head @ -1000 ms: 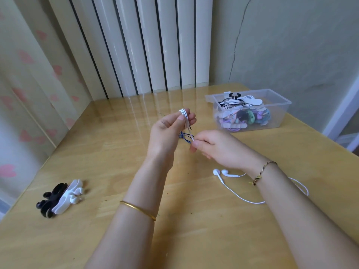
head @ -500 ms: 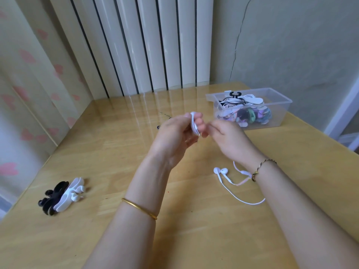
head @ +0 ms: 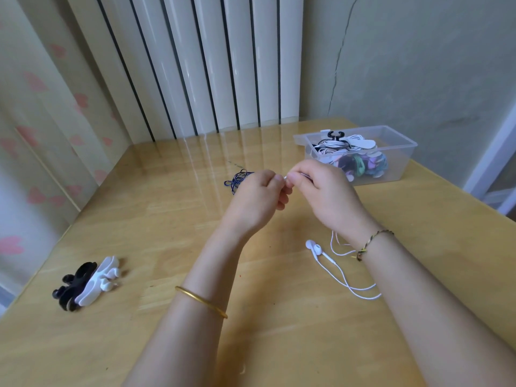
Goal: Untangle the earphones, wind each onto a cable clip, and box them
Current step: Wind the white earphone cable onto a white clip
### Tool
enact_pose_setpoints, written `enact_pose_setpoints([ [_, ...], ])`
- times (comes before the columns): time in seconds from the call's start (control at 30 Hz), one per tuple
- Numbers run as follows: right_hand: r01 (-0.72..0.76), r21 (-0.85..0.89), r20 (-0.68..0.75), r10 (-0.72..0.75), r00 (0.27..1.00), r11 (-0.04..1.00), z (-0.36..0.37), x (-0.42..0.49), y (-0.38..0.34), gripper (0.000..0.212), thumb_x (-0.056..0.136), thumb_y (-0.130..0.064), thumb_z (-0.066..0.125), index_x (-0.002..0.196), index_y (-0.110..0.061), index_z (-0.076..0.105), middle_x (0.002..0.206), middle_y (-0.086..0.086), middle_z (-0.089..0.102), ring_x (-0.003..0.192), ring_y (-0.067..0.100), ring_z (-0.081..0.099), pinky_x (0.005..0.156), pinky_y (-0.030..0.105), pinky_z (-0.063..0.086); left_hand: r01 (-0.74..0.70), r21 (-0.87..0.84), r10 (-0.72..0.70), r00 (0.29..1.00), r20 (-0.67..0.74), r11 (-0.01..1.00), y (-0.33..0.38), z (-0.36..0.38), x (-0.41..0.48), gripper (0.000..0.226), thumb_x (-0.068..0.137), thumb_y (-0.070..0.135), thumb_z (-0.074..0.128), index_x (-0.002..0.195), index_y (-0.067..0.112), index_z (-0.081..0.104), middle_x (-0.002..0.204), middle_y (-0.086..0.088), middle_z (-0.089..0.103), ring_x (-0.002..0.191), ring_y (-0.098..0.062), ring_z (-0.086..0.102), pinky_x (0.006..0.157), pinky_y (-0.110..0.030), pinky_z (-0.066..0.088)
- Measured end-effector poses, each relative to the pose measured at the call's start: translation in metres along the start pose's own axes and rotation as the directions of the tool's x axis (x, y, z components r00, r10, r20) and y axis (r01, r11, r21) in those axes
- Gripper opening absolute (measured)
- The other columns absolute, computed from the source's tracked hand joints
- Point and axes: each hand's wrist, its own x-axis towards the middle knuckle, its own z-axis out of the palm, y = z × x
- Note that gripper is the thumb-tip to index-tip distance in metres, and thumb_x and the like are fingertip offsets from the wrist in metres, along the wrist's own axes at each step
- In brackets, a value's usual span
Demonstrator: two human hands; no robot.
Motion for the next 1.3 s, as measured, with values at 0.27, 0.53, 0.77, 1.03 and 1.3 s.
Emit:
enact_pose_setpoints([
  [0.27, -0.077, 0.189, -0.007, 0.079, 0.997, 0.979, 0.003, 0.001, 0.008, 0.023, 0.096, -0.016, 0.052, 0.073, -0.018, 0.056, 0.059, -0.010, 0.045, 0.051, -0.001, 0.041, 0.051, 0.014, 0.030, 0.226, -0.436, -0.189, 0.974, 0.128, 0.871, 0.007, -0.011, -0.002, 0.032, 0.098, 0.012, 0.039, 0.073, 0.013, 0.058, 0.059, 0.005, 0.053, 0.051, -0.008, 0.052, 0.071, -0.021, 0.045],
  [0.53, -0.167, 0.264, 0.263, 0.096, 0.960, 0.950, 0.013, -0.006, -0.011, 0.024, 0.100, -0.016, 0.043, 0.097, -0.015, 0.067, 0.057, -0.004, 0.048, 0.040, -0.001, 0.039, 0.045, 0.009, 0.030, 0.141, -0.815, -0.285, 0.958, -0.031, 0.562, -0.001, -0.022, 0.005, 0.017, 0.098, 0.015, 0.047, 0.098, 0.015, 0.064, 0.093, 0.005, 0.073, 0.088, -0.004, 0.070, 0.086, -0.031, 0.046],
  [0.77, -0.094, 0.194, 0.252, 0.043, 0.967, 0.977, 0.000, -0.008, -0.021, 0.024, 0.096, -0.017, 0.050, 0.079, -0.021, 0.065, 0.055, -0.004, 0.041, 0.047, 0.006, 0.033, 0.047, 0.021, 0.026, -0.046, -0.380, -0.056, 0.966, -0.253, 0.924, -0.008, -0.011, 0.003, 0.030, 0.098, 0.007, 0.040, 0.100, 0.021, 0.066, 0.103, 0.007, 0.069, 0.101, -0.007, 0.064, 0.087, -0.026, 0.048],
  [1.03, -0.023, -0.068, -0.081, 0.018, 0.997, 0.997, -0.009, -0.002, -0.008, 0.014, 0.094, -0.020, 0.049, 0.085, -0.019, 0.061, 0.081, -0.007, 0.062, 0.078, 0.014, 0.054, 0.070, 0.035, 0.044, -0.074, -0.001, 0.074, 0.992, 0.102, 0.997, -0.007, -0.006, 0.001, 0.026, 0.100, 0.011, 0.040, 0.108, 0.005, 0.064, 0.094, 0.001, 0.065, 0.074, 0.006, 0.057, 0.061, -0.003, 0.040],
  [1.3, -0.081, 0.037, -0.113, 0.085, 0.990, 0.996, -0.002, 0.002, 0.011, 0.015, 0.095, -0.018, 0.052, 0.082, -0.022, 0.060, 0.063, -0.011, 0.050, 0.061, 0.005, 0.046, 0.062, 0.029, 0.037, 0.139, -0.374, -0.088, 0.985, 0.149, 0.917, 0.006, -0.007, -0.005, 0.033, 0.102, 0.016, 0.038, 0.086, 0.013, 0.067, 0.073, 0.003, 0.067, 0.071, -0.011, 0.064, 0.084, -0.029, 0.049],
])
